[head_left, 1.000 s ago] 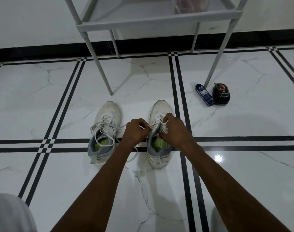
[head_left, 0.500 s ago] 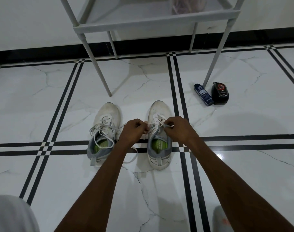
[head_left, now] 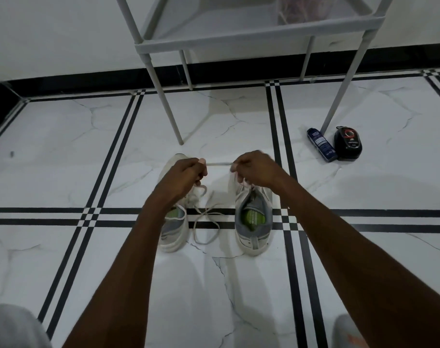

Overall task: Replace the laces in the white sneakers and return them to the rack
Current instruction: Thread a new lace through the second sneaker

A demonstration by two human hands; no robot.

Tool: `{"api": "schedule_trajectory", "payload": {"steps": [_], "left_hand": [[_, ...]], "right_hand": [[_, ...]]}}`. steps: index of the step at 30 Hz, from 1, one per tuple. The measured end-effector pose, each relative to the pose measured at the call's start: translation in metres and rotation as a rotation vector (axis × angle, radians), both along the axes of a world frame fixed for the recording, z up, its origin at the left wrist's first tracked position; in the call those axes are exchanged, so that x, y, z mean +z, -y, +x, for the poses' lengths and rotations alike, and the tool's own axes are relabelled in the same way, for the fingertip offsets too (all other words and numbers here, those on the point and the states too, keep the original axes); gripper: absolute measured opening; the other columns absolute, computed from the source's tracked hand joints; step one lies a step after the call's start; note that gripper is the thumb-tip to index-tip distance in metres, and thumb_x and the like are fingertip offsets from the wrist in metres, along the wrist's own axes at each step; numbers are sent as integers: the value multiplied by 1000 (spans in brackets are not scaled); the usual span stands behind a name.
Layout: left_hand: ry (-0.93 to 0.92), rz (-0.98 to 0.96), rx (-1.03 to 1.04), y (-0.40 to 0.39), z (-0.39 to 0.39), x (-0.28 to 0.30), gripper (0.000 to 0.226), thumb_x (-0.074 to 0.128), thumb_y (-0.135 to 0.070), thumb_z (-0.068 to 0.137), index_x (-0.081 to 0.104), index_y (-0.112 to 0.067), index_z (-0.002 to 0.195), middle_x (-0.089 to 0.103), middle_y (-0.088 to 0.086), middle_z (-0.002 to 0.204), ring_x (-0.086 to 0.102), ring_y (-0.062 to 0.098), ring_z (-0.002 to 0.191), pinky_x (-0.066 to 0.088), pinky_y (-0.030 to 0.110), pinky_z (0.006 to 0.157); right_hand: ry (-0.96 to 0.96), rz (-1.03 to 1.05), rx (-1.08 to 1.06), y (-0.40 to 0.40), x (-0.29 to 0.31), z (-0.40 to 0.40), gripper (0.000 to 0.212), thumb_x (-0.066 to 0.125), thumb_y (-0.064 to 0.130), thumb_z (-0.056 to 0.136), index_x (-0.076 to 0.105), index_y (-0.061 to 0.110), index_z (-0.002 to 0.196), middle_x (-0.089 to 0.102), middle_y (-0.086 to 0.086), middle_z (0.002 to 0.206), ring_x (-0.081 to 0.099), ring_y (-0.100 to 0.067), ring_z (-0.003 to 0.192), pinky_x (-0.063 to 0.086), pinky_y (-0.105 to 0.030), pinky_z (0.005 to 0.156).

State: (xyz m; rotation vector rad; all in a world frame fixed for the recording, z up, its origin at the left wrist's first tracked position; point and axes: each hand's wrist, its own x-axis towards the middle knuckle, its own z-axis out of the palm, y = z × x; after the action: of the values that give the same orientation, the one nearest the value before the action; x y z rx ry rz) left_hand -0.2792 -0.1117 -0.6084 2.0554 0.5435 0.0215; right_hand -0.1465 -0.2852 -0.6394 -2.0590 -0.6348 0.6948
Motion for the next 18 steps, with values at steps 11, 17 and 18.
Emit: {"api": "schedule_trajectory", "payload": {"steps": [11, 17, 18], "left_hand": [[-56, 149, -18, 3, -6, 6, 43, 47, -42, 105, 71, -15, 83, 66, 5, 75, 57, 15, 69, 45, 31, 69], [-66, 77, 34, -5, -16, 0, 41, 47, -41, 105, 69, -13, 83, 62, -4, 73, 57, 13, 69, 46, 28, 71], [-72, 89, 34, -5, -15, 0, 41, 47, -40, 105, 69, -13, 84, 61, -2, 72, 57, 13, 68, 45, 28, 69]], "right_hand": [[-166, 121, 214, -23, 16, -25, 19, 58, 21, 99, 73, 13, 105, 75, -9, 79, 55, -8, 52, 45, -22, 54], [-21, 116, -127, -20, -9, -1, 50, 65, 20, 95, 48, 20, 142, 77, -4, 95, 58, -6, 61, 46, -17, 54], [-21, 100, 24, -23, -3, -5, 51, 67, 21, 95, 48, 18, 143, 77, -5, 98, 58, -5, 58, 47, -16, 53]]}}
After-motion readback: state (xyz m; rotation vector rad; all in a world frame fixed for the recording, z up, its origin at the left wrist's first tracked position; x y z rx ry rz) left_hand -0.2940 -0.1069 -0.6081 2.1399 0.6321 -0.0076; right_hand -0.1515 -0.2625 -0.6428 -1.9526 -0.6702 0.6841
